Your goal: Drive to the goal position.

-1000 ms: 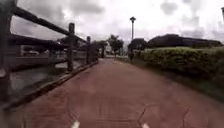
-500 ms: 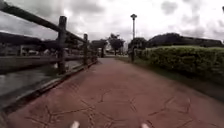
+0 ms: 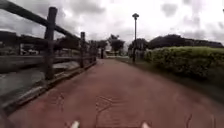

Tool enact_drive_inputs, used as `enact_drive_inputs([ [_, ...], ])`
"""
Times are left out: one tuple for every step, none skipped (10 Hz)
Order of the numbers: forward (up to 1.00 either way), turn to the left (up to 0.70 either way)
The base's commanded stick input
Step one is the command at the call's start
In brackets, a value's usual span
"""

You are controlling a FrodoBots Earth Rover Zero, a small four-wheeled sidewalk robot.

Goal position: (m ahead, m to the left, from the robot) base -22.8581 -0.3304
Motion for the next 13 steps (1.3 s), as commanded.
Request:
enact_drive_inputs([
  [0.00, -0.45],
  [0.00, -0.45],
  [0.00, -0.45],
  [0.00, -0.45],
  [0.00, -0.45],
  [0.00, -0.45],
  [0.00, -0.45],
  [0.00, -0.45],
  [0.00, -0.45],
  [0.00, -0.45],
  [0.00, -0.45],
  [0.00, -0.45],
  [0.00, -0.45],
])
